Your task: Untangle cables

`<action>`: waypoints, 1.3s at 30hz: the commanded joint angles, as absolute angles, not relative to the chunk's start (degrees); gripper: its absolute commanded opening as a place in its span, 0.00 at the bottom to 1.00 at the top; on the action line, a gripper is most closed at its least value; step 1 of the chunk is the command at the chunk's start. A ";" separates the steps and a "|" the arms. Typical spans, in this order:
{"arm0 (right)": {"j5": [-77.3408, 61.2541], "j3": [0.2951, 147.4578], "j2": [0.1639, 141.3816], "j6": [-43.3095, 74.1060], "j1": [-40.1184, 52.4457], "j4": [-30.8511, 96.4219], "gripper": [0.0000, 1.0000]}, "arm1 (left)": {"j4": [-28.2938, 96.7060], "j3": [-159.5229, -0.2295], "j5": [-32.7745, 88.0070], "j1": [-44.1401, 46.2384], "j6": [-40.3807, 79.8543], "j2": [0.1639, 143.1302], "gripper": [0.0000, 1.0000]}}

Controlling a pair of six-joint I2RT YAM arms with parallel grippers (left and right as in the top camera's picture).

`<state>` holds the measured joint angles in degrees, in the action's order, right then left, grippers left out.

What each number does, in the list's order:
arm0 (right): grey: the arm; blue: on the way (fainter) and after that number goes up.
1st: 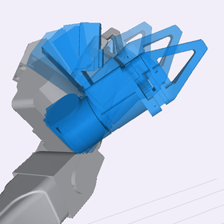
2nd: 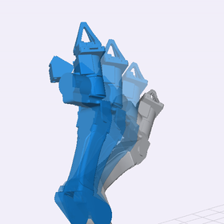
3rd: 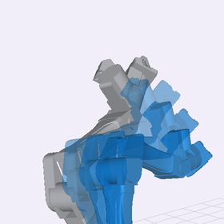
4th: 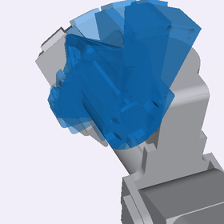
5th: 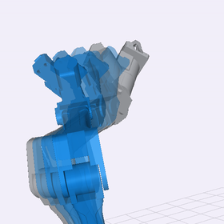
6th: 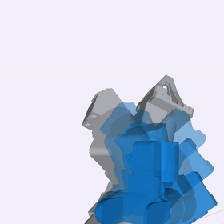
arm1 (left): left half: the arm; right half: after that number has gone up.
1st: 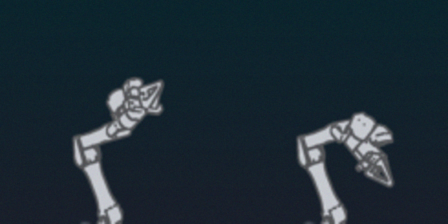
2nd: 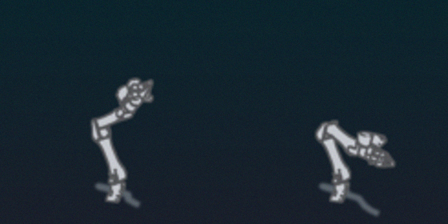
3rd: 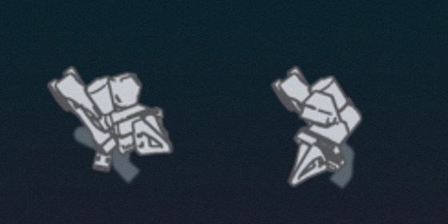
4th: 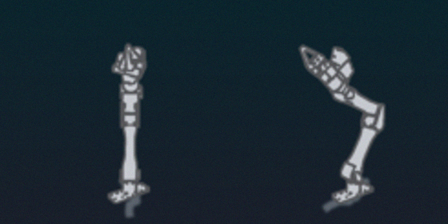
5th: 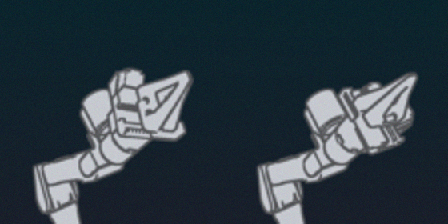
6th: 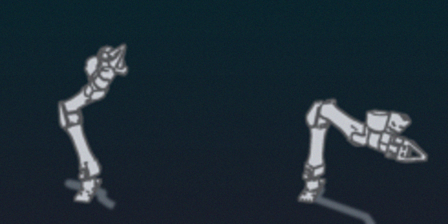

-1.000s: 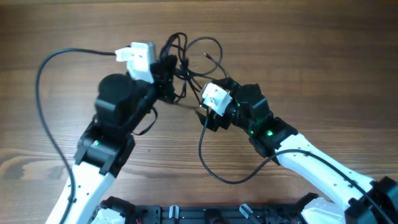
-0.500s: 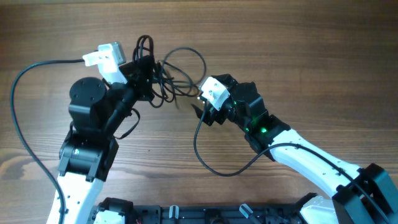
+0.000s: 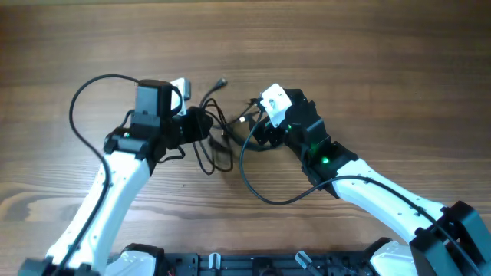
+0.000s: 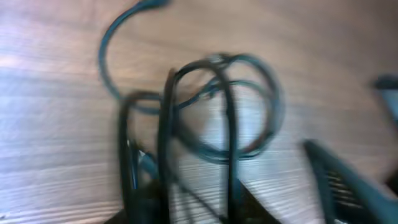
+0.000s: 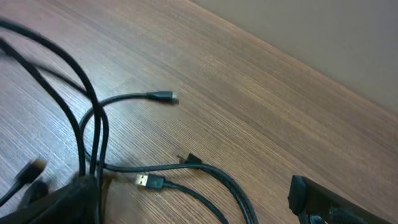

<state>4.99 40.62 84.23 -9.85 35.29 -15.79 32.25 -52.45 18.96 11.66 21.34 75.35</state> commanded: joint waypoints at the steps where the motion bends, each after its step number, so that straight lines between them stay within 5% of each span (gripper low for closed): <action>1: 5.98 40.82 84.93 -8.62 35.16 -15.62 1.00 | 32.42 -52.82 14.44 11.49 19.70 79.59 0.81; 2: 5.96 40.82 84.93 -8.64 35.16 -15.38 1.00 | 32.49 -52.82 13.65 11.49 19.73 79.92 0.98; 3: 5.65 40.82 84.93 -8.93 35.16 -14.92 1.00 | 32.47 -52.84 12.67 11.49 19.73 79.90 1.00; 15: -6.52 40.82 85.03 -9.08 35.16 -12.80 1.00 | 33.89 -52.84 -10.79 11.42 20.40 79.59 1.00; 21: -8.32 40.82 88.75 -9.02 35.16 -13.74 1.00 | 31.00 -52.84 -10.79 11.40 20.58 79.55 1.00; 27: -13.26 40.82 94.80 -9.08 35.16 -27.33 1.00 | 24.29 -52.84 7.01 11.40 19.25 79.55 0.84; 35: -17.43 40.84 110.43 -9.02 35.18 -51.42 1.00 | 22.74 -52.84 10.48 11.40 19.31 79.57 0.74; 39: -20.69 42.54 117.86 -8.80 35.18 -61.65 1.00 | 20.05 -52.84 21.80 11.40 19.92 79.57 0.65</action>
<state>-17.32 40.80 113.38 -9.58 35.29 -58.87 21.28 -52.45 12.64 11.62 19.84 79.70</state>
